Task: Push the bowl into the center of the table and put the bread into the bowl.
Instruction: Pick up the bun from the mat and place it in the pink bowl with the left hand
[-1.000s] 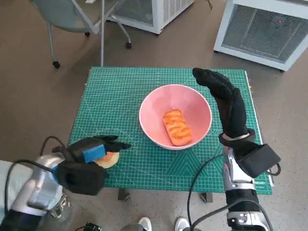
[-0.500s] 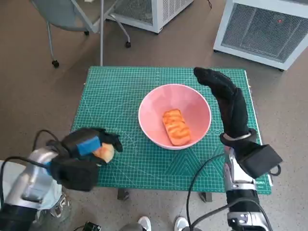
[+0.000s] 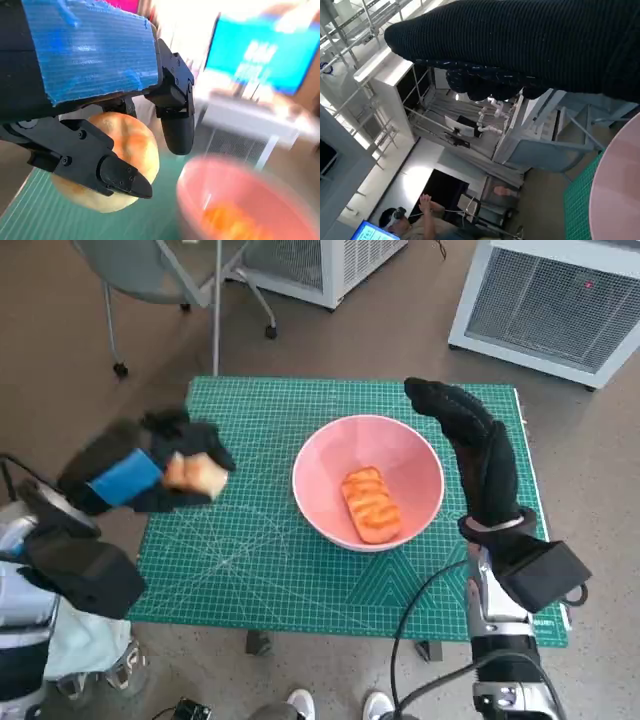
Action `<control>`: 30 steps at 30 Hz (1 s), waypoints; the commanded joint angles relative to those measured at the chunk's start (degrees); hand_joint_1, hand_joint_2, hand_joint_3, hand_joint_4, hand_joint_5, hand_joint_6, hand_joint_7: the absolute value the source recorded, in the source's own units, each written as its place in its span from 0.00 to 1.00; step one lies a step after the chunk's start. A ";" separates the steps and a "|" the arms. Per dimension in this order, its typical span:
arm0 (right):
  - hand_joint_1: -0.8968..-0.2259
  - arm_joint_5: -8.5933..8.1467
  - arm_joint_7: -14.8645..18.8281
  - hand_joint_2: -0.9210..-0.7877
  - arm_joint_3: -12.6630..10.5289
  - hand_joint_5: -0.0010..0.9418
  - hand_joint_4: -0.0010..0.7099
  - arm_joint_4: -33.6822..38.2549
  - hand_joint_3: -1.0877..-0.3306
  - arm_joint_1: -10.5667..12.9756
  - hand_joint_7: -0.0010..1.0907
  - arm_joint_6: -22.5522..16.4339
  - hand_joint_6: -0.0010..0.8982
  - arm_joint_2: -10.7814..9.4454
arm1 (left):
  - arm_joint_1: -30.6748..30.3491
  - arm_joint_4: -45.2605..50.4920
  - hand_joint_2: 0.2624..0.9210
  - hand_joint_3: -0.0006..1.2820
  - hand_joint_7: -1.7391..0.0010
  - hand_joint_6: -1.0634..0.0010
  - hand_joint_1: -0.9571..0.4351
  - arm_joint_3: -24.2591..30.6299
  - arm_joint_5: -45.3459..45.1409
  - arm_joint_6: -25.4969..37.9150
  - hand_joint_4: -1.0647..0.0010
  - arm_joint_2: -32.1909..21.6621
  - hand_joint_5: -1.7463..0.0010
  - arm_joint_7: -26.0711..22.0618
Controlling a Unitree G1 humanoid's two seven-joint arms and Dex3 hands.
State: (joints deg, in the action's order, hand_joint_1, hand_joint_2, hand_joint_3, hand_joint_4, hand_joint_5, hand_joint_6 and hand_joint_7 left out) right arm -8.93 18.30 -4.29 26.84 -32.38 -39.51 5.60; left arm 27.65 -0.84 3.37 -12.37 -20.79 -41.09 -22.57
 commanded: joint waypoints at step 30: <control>0.33 -1.05 -1.84 0.00 -2.67 0.00 0.22 -4.11 0.38 4.48 0.46 1.94 0.00 0.67 | 26.36 -21.15 0.99 0.03 0.34 0.40 0.69 -21.00 -9.26 3.25 0.29 21.35 0.37 0.04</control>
State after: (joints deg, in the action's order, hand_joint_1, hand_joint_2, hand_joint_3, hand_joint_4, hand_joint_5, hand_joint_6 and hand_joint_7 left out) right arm -9.54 17.39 -6.42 22.53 -29.80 -38.21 6.36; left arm 52.37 -16.17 -15.74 -20.62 -15.16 -21.44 -22.86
